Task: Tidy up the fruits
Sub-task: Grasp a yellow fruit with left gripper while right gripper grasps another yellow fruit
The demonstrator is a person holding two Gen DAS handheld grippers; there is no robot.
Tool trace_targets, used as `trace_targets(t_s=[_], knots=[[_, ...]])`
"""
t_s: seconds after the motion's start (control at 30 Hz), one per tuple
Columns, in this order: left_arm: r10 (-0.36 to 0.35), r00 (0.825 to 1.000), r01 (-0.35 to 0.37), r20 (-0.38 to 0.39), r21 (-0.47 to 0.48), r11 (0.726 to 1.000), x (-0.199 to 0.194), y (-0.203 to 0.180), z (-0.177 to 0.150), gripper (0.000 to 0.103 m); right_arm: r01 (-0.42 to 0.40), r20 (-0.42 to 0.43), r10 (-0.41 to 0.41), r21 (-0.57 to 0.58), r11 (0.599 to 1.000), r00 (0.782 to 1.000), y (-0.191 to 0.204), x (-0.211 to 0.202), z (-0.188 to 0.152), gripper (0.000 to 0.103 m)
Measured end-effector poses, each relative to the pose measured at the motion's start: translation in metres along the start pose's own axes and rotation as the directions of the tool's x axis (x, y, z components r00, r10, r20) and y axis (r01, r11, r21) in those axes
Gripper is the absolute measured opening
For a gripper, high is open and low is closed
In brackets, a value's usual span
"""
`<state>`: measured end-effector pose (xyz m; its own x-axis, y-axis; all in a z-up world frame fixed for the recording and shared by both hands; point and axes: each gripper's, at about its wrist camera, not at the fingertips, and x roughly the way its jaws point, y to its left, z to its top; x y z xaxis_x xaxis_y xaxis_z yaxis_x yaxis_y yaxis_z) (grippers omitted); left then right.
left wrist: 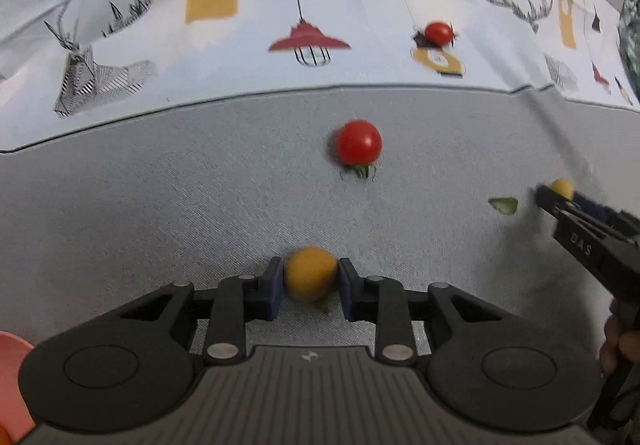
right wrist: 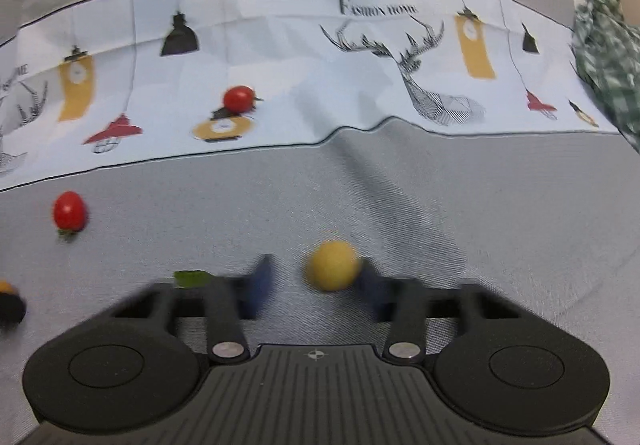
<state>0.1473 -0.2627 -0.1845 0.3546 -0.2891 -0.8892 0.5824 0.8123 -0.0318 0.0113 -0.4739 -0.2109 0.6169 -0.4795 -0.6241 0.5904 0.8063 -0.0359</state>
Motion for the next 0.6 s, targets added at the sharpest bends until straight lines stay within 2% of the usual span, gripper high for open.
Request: trace_targets(t_s=[0.17,0.3,0.47,0.6], knots=[[-0.009,0.999,0.009,0.033,-0.006,1.0,-0.021,0.004,-0.004,0.032,0.003,0.012,-0.003,0.007,1.0,1.0,0.0,-0.013,0.005,0.027],[-0.018,0.997,0.02,0.069,-0.028,0.999,-0.053,0.012,-0.009,0.032,-0.008,0.043,0.007,0.005,1.0,0.999,0.004,-0.039,0.01,0.027],[0.004,0.994,0.002,0.112,-0.055,0.998,-0.111,0.026,-0.03,0.032,-0.075,0.11,0.079,-0.033,0.997,0.991,0.024,-0.103,0.012,0.027],[0.037,0.99,-0.026,0.134,-0.085,0.996,-0.17,0.044,-0.061,0.032,-0.16,0.129,0.172,-0.096,0.982,0.977,0.05,-0.165,0.005,0.027]])
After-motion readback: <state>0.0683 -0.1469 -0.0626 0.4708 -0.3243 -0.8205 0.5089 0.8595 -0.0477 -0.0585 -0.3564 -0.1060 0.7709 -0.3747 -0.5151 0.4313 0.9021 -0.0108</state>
